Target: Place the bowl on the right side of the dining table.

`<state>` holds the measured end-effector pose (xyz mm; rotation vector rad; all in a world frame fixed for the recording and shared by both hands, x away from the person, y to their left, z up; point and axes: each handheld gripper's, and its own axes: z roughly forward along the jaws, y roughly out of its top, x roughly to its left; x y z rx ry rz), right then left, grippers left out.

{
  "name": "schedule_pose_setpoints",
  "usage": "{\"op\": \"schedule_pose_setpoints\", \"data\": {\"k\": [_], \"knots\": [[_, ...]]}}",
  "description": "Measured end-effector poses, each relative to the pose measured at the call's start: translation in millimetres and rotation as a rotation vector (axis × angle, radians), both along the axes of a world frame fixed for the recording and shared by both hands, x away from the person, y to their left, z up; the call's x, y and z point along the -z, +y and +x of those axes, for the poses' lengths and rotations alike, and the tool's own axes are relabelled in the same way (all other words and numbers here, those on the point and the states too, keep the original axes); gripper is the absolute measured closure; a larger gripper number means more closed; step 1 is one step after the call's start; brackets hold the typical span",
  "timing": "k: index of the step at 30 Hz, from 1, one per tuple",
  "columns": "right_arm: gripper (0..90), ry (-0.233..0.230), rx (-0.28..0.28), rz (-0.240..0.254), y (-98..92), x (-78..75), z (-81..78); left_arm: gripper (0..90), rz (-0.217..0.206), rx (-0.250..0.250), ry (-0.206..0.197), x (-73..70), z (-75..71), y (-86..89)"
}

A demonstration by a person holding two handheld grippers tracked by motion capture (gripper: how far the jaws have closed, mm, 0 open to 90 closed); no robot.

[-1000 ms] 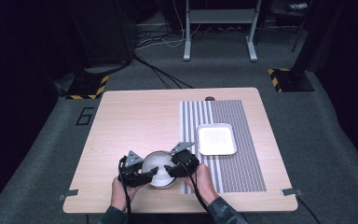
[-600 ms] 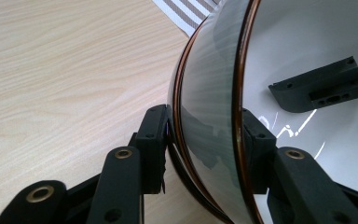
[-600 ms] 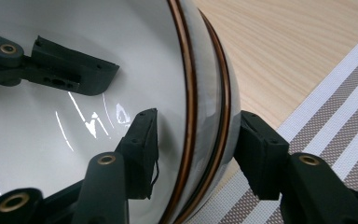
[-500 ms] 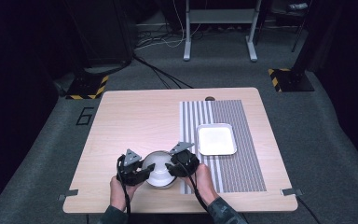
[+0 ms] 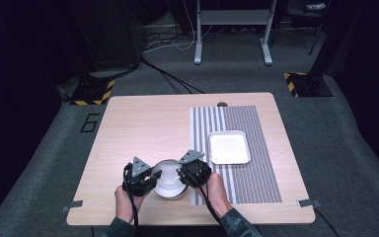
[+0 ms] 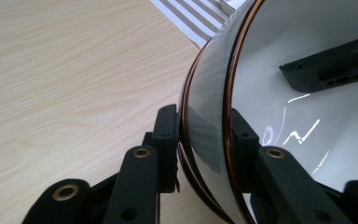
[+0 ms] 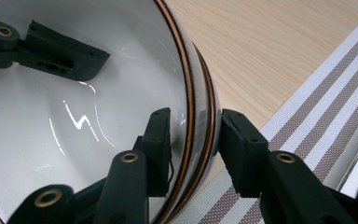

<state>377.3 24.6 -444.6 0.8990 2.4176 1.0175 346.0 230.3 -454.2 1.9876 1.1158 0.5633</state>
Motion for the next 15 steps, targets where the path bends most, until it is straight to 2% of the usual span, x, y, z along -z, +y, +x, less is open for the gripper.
{"op": "schedule_pose_setpoints", "data": {"k": [5, 10, 15], "knots": [[66.9, -0.021, 0.007, -0.013, 1.6, -1.9, -2.4, 73.4, 0.015, -0.016, -0.034, -2.7, -3.2, -1.4], [69.6, -0.048, 0.013, -0.029, 3.3, -4.1, -5.1, 74.3, 0.046, -0.018, -0.049, -4.9, -4.3, -4.5], [73.1, -0.072, 0.011, -0.003, 1.5, -11.1, -7.2, 75.9, 0.063, -0.025, -0.066, -7.0, -4.2, -7.4]]}}
